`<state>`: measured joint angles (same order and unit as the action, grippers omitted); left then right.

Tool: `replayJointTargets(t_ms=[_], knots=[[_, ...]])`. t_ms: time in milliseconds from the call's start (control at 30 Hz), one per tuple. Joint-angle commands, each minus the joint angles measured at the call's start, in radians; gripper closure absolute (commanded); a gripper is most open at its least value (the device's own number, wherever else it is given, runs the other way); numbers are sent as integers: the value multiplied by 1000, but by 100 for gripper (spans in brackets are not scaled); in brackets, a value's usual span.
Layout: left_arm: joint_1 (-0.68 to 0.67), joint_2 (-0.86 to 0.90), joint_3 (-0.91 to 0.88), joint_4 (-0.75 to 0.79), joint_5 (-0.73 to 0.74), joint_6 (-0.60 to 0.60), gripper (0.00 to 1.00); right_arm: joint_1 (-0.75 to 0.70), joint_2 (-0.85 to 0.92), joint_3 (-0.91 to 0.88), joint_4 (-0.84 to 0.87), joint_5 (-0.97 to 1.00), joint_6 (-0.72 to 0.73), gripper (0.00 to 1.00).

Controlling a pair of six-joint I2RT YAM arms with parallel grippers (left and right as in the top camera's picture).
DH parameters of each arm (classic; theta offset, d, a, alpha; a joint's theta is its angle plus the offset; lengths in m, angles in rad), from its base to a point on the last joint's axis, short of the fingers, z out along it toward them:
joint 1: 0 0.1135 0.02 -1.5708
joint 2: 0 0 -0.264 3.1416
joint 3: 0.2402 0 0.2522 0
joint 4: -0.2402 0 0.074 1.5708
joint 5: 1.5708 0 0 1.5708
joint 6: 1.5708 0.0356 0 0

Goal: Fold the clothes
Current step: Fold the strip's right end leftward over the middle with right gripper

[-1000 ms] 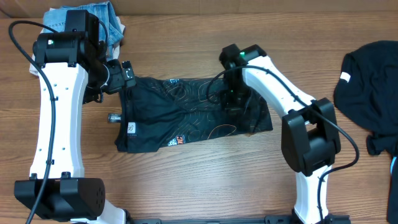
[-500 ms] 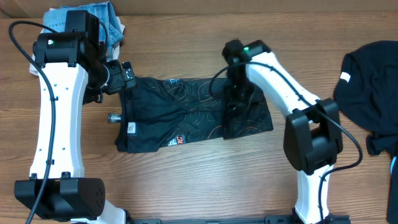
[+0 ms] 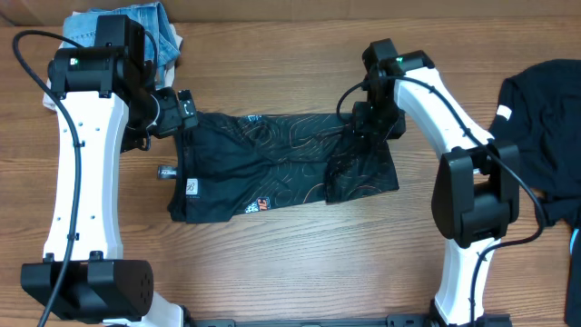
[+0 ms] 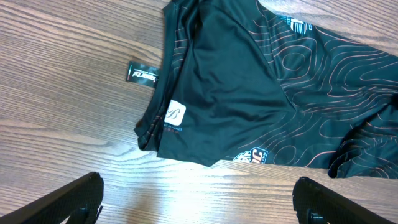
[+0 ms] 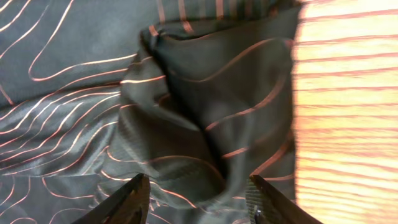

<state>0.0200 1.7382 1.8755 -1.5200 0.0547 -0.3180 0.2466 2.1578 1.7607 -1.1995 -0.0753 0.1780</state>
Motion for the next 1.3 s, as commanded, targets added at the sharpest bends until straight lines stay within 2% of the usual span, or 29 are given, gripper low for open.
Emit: replayJointTargets(t_ms=[0, 167, 200, 267, 333, 367, 633, 667, 733, 800, 867, 1100, 1267], knots=[[-2, -9, 11, -1, -10, -4, 0, 11, 3, -31, 21, -40, -20, 46], [-2, -8, 11, -1, -10, -4, 0, 11, 3, -62, 37, -43, -20, 48], [-2, -9, 11, 0, -10, -4, 0, 11, 3, -66, 43, -51, -21, 54], [-2, -8, 11, 2, -9, -4, 0, 11, 3, -72, 63, -86, -21, 75], [-2, -8, 11, 2, -10, -4, 0, 12, 3, -72, 86, -123, -20, 91], [-2, -8, 11, 1, -10, -4, 0, 13, 3, -72, 97, -140, -20, 96], [-2, -9, 11, -2, -10, -4, 0, 16, 3, -72, 246, -243, 5, 96], [-2, -9, 11, -2, -10, -4, 0, 16, 3, -72, 269, -264, 6, 81], [-2, -9, 11, -2, -10, -4, 0, 16, 3, -72, 293, -267, 5, 64], [-2, -9, 11, -2, -10, -4, 0, 16, 3, -72, 305, -267, -14, 56], [-2, -8, 11, -2, -10, -4, 0, 13, 3, -71, 302, -265, -22, 56], [-2, -8, 11, -5, -10, -4, 0, -102, 3, 24, 171, -224, -29, 34], [-2, -9, 11, 2, -10, -4, 0, -216, 3, 86, 79, -225, -82, 30]])
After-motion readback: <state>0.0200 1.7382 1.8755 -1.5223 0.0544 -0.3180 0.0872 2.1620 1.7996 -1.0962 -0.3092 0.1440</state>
